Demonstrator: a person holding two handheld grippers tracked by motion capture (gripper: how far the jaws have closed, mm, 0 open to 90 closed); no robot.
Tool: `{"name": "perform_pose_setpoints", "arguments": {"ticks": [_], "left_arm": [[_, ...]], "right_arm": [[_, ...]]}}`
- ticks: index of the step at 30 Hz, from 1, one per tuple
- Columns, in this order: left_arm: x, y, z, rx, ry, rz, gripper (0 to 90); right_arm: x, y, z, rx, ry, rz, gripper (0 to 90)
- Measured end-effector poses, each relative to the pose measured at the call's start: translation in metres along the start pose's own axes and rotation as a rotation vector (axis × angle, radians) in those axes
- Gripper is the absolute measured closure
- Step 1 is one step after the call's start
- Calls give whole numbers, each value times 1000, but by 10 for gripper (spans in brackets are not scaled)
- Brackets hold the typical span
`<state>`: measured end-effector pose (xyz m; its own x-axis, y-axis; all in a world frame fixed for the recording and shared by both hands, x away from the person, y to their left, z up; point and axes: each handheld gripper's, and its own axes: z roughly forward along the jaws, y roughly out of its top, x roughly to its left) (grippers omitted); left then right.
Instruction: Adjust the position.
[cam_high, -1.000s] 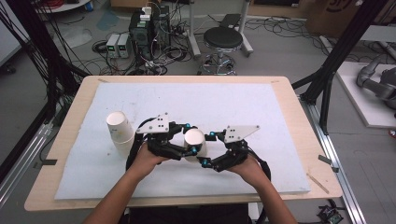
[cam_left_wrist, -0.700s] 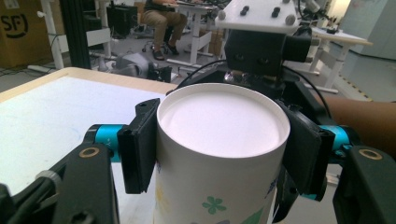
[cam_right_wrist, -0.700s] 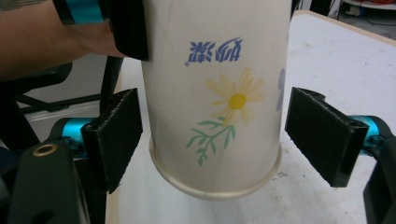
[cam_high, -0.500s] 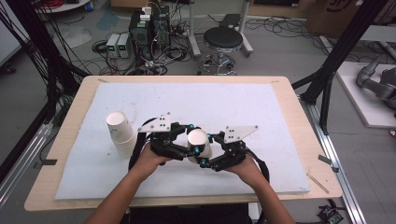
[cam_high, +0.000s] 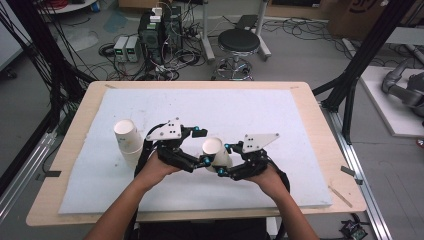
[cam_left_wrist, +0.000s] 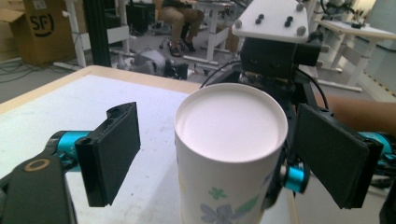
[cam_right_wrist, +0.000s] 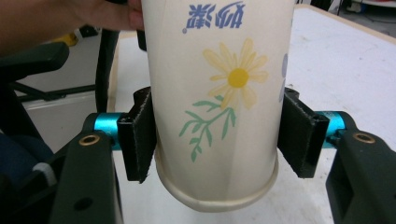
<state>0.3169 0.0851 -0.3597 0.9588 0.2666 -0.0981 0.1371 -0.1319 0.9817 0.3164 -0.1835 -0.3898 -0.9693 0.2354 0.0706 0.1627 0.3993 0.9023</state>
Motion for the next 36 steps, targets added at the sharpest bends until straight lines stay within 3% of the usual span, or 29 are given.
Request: {"name": "perform_pose_setpoints", "arguments": {"ticks": [8, 18, 30, 36], "left_arm": [[3, 0, -5, 79, -18, 6, 155], [4, 3, -11, 121, -23, 15, 155], [2, 5, -8, 214, -49, 43, 155], [0, 3, -4, 269, -77, 59, 157]], "right_arm": [[-2, 9, -3, 107, -2, -35, 372], [-5, 26, -7, 211, 9, -77, 369], [-1, 39, 0, 357, 23, -157, 369], [1, 41, 6, 402, 36, -189, 369]]}}
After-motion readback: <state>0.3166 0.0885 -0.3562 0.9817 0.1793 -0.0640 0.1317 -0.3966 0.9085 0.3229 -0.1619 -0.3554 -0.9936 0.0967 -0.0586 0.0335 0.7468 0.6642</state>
